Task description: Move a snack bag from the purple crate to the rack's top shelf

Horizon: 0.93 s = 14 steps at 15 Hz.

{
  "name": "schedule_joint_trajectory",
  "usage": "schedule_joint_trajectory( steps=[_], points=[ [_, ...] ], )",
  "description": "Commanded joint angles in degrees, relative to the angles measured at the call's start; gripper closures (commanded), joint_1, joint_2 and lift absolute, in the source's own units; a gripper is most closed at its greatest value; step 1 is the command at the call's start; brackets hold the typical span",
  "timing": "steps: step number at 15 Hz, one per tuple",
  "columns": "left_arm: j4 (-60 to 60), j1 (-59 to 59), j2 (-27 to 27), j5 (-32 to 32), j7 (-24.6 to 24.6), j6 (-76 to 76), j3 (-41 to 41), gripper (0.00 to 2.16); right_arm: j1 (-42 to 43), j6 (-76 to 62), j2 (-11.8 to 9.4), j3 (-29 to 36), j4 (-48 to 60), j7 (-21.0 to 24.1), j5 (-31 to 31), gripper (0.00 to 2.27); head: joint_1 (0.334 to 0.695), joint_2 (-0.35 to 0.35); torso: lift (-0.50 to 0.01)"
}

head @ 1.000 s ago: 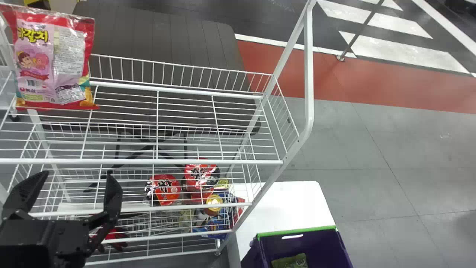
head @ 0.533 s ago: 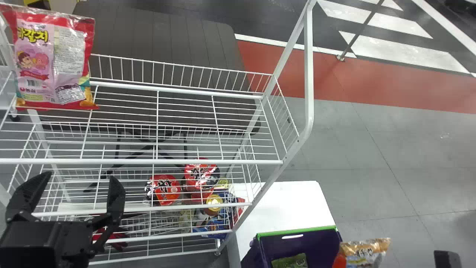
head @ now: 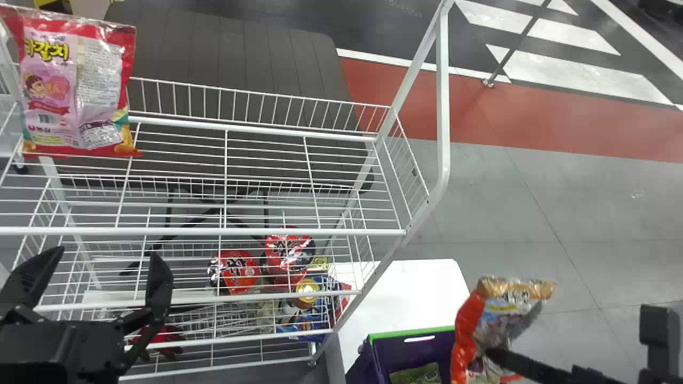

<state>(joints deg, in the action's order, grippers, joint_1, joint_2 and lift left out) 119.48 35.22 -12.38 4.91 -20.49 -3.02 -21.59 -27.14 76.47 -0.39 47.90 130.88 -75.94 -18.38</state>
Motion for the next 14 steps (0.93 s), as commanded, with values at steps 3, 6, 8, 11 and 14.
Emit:
schedule_joint_trajectory(
  steps=[3,6,8,11,14],
  points=[
    [0.76,1.26,-0.27,-0.86,-0.25,2.0,1.73,0.06,4.28,13.61,0.44,-6.15,11.24,-0.35,-1.13,2.04,0.695,-0.35,0.002],
    [0.84,1.52,-0.27,-3.85,0.81,3.94,4.89,0.06,7.19,13.61,0.44,-11.43,16.78,-0.18,-2.63,2.04,0.695,-0.35,0.002],
    [1.02,1.43,0.25,-6.66,3.0,4.11,8.67,0.06,10.17,13.61,0.44,-16.0,18.89,0.0,-4.74,2.04,0.695,-0.343,0.002],
    [1.28,1.43,0.43,-8.42,4.23,4.11,11.13,0.06,14.66,13.61,0.44,-24.88,20.65,2.11,-9.75,2.04,0.695,-0.212,0.002],
    [1.02,1.43,0.52,-8.68,5.2,4.11,11.4,0.06,18.79,13.61,0.44,-35.33,20.65,7.82,-14.32,2.04,0.695,-0.134,0.002]
  ],
)
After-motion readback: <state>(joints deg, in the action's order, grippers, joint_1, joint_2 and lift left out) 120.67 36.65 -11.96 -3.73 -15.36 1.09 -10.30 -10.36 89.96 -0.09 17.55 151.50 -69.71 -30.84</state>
